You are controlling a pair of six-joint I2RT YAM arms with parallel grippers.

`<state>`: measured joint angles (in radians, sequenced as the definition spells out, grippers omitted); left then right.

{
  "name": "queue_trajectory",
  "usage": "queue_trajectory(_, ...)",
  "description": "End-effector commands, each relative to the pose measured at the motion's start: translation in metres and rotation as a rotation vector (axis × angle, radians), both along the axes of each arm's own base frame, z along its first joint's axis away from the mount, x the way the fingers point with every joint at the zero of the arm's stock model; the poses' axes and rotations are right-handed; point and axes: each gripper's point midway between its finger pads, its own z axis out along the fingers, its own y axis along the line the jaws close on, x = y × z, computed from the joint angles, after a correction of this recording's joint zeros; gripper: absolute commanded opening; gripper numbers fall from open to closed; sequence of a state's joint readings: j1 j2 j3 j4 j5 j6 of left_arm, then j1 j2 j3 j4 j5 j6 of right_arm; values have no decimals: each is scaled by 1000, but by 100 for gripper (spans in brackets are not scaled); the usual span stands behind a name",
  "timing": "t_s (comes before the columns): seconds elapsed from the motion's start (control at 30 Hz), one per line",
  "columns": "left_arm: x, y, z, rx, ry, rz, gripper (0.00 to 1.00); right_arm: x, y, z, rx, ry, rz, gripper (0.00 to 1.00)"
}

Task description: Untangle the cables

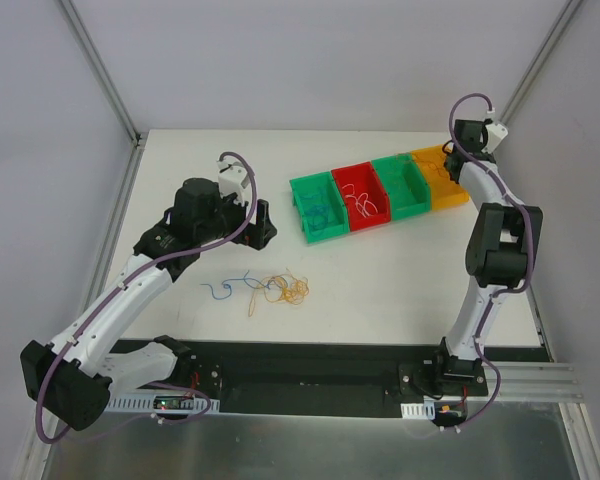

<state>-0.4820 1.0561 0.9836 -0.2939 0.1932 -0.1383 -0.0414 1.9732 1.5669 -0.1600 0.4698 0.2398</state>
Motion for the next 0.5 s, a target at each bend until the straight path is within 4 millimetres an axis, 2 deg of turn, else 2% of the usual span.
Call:
queue_trajectory(0.0,5,-2,6,-22,-24,-11,99,8,-6,-1,70,43,-30,0)
queue_trajectory(0.13,7,-1,3,-23,-12,-5,99,13,7,-18,156,59,13,0)
queue_trajectory(0.27,9,1,3,-24,-10,3,99,22,22,-22,210,57,69,0)
queue_trajectory(0.47,9,0,3,-34,-7,-4,99,36,26,-32,221,81,101,1)
